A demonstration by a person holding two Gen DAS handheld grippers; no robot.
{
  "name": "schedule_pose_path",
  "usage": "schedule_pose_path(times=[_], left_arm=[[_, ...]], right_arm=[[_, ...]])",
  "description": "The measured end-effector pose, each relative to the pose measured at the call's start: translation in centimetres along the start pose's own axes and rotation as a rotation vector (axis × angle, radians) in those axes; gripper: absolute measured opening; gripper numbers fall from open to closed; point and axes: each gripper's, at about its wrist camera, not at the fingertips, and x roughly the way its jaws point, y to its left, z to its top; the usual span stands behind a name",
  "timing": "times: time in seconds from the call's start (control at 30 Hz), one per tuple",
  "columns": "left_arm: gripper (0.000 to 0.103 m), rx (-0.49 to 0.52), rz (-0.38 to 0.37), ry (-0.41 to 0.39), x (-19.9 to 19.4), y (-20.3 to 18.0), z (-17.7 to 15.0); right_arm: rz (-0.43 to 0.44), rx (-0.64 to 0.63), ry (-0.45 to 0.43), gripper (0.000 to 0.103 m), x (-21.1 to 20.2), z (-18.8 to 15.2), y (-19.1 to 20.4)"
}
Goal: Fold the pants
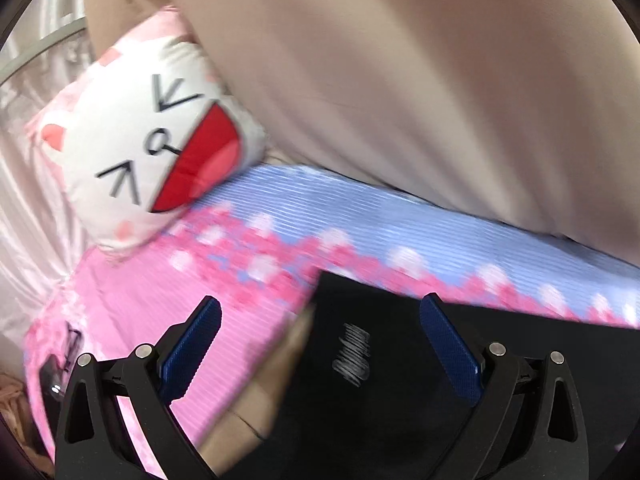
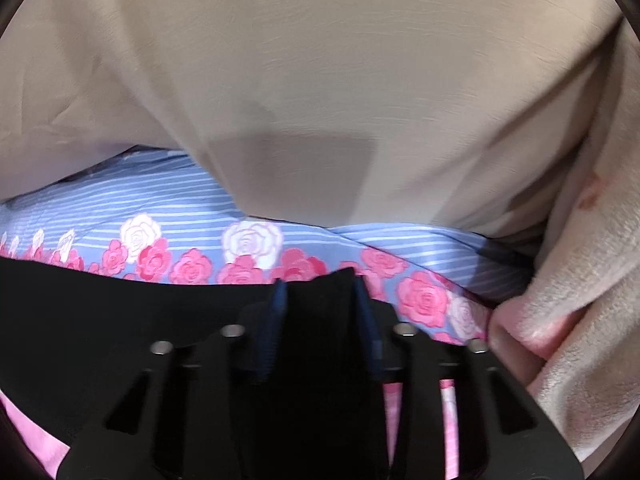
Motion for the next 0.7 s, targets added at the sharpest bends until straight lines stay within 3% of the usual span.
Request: schedule_pose_path(times=[0.07,0.17,0.3,0.37,0.43,0.47,0.5,0.57,0.7], left_arm=[[0.098,-0.001,0.006,0.036,2.1,1.2,0.8],[0.098,0.002,-0.116,0.150,5.4,1.8,1.1],[0.098,0.036,-0.099,0.210,8.4,0.8,1.1],[0.096,0.051,-0.057,0.225,9.6,0.2,1.1],[0.080,0.062,-0.062,0.224,10.6,0.0,1.3],[0.045,0.053,-0.090,0.240,11.1,-0.1,1.4],[0.024,0.031,-0.143,0.273,11.7,0.0,1.5],[0.022,0.012,-0.169,0.289,11.8,-0.1,1.7],[0.021,0.047,-0.196,0.207,8.7,0.1,2.0]], right_arm=[[0.015,0.025,-0.004,0.017,-0.2,-0.1,-0.8],[0.011,0.019,-0.008,0.015,-0.3,-0.2,-1.1],[0.001,0.020,-0.003,0.015,-0.3,-0.4,-1.9],[-0.005,0.023,0.001,0.015,-0.3,-0.4,-2.2],[-0.008,0.026,0.001,0.015,-0.3,-0.4,-2.1],[-0.009,0.029,0.002,0.015,-0.5,-0.4,-2.1],[-0.010,0.031,-0.001,0.015,-0.7,-0.4,-2.0],[-0.006,0.038,-0.005,0.015,-1.7,-0.6,-1.9],[-0.002,0.028,-0.025,0.012,-2.1,-0.2,-1.2]])
